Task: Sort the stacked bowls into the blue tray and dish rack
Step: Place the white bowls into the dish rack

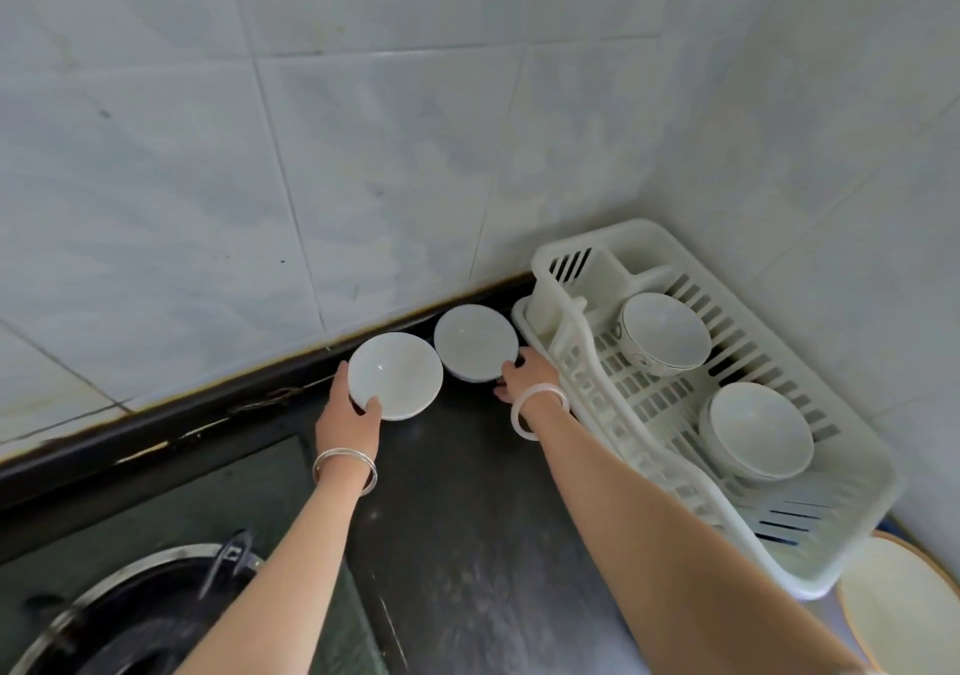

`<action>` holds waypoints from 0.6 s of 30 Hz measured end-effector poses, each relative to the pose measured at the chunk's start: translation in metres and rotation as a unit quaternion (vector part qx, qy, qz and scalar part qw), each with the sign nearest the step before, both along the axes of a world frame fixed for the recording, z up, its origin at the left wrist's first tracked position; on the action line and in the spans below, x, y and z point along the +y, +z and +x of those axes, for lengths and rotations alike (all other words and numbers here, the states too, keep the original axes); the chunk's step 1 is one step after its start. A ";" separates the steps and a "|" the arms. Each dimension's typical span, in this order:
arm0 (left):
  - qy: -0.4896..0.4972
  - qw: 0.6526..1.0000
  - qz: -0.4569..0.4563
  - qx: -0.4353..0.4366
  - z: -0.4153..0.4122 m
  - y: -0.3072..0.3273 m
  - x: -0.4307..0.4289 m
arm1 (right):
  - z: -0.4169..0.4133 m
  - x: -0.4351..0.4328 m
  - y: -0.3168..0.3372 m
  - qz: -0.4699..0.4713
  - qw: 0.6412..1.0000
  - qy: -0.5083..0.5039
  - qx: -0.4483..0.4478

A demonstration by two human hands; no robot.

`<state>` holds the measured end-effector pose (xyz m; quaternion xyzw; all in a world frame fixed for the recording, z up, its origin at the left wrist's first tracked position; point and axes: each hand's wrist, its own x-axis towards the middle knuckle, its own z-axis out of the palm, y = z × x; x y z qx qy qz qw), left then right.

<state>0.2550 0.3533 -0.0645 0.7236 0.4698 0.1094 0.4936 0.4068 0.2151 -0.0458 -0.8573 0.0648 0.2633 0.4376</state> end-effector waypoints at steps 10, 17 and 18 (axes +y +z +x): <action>0.034 0.983 -0.147 -0.107 -0.001 -0.004 0.009 | 0.003 -0.012 0.020 0.122 0.989 -0.076 -0.028; 0.154 0.903 -0.342 -0.210 0.002 0.014 0.011 | -0.014 0.021 0.046 0.083 0.994 0.059 -0.029; 0.160 0.898 -0.351 -0.210 0.002 0.015 0.011 | -0.018 0.027 0.046 0.069 0.995 0.071 -0.030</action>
